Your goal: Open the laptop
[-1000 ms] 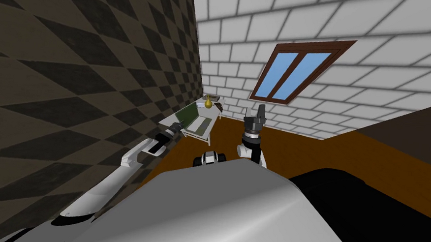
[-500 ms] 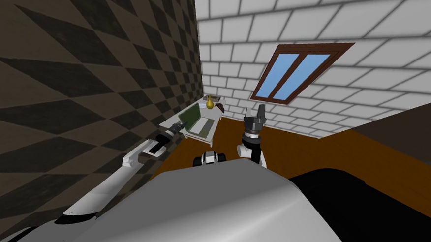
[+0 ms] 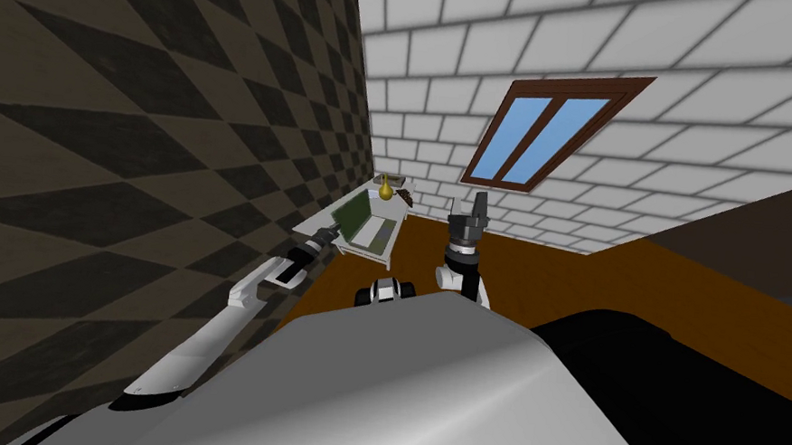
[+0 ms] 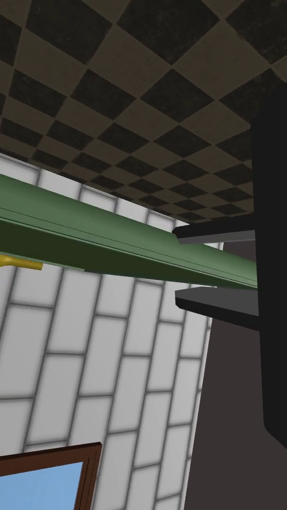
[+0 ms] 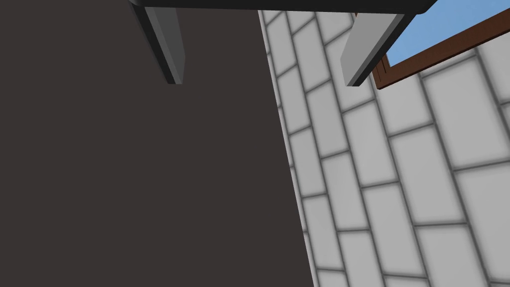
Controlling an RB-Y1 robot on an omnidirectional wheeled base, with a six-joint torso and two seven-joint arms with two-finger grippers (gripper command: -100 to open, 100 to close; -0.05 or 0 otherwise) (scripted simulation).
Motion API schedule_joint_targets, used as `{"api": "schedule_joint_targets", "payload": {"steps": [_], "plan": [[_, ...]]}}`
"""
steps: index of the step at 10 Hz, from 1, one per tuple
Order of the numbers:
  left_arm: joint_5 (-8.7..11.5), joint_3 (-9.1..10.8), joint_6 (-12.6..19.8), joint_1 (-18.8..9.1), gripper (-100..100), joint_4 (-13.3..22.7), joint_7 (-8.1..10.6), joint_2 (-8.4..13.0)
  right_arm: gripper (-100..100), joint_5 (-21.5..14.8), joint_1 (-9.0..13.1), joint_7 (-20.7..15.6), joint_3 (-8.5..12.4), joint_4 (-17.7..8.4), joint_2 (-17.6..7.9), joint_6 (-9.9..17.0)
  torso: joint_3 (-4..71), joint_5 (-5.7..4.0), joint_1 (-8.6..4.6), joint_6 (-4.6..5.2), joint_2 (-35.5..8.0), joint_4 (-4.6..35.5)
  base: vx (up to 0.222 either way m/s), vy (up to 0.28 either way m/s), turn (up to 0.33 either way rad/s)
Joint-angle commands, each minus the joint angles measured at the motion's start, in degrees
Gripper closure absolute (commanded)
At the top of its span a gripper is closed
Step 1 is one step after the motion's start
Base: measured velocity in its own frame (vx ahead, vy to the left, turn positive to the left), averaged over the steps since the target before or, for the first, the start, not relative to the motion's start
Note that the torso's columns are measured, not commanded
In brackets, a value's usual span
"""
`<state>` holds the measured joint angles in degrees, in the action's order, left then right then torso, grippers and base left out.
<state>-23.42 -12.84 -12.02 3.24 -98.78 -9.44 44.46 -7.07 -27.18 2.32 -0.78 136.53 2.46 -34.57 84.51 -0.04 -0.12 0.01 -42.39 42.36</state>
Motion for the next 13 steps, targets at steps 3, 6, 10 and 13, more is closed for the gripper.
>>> {"api": "schedule_joint_targets", "payload": {"steps": [3,6,10,13], "plan": [[-5.45,0.38,-0.6,0.16,100,0.51,-6.84,-2.94,0,0.0,0.0,0.0,0.0,0.0,0.0,0.0,0.07,0.03,0.03,0.08,0.12,-0.07,-0.027,-0.04,0.014],[-9.31,0.59,-0.92,0.31,100,0.83,-11.56,-4.99,0,0.0,0.0,0.0,0.0,0.0,0.0,0.0,0.1,0.08,-0.06,0.17,0.2,-0.23,-0.02,-0.041,0.016],[-13.23,0.84,-1.17,0.32,100,2.0,-16.4,-8.8,0,0.0,0.0,0.0,0.0,0.0,0.0,0.0,0.17,0.14,0.22,0.08,0.32,-0.24,-0.017,-0.01,0.008],[-14.91,0.65,-1.28,0.3,100,2.58,-19.7,-10.62,0,0.0,0.0,0.0,0.0,0.0,-0.01,0.0,0.26,0.22,0.3,-0.03,0.48,-0.46,-0.01,0.012,-0.009]]}}
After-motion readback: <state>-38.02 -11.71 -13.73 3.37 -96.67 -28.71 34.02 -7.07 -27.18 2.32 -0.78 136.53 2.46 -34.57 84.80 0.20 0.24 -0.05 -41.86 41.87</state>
